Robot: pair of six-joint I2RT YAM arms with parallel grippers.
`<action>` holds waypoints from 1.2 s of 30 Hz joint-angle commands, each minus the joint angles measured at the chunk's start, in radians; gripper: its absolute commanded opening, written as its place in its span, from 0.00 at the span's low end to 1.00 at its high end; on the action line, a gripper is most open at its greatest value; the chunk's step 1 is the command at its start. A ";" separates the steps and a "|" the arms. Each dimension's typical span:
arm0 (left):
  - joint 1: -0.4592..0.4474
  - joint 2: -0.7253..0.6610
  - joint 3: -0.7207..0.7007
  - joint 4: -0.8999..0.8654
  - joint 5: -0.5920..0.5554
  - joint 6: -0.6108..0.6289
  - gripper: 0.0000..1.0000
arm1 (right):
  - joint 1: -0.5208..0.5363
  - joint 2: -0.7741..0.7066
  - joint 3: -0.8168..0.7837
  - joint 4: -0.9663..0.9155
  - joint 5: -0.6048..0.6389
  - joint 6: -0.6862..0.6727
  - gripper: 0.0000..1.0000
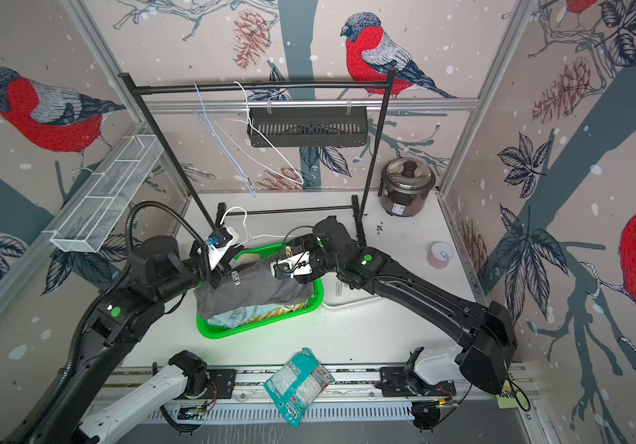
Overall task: Remove the clothespins securing towels to the hanger
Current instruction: Remove the clothespin from the hanger.
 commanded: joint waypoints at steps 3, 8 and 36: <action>0.003 0.000 0.013 0.014 -0.002 0.029 0.00 | 0.003 -0.013 0.002 -0.055 0.021 0.002 0.65; 0.005 0.003 0.010 0.018 0.000 0.029 0.00 | 0.003 -0.022 -0.001 -0.048 0.027 0.003 0.57; 0.010 0.002 0.011 0.021 0.007 0.022 0.00 | 0.003 -0.016 0.000 0.020 0.040 0.015 0.17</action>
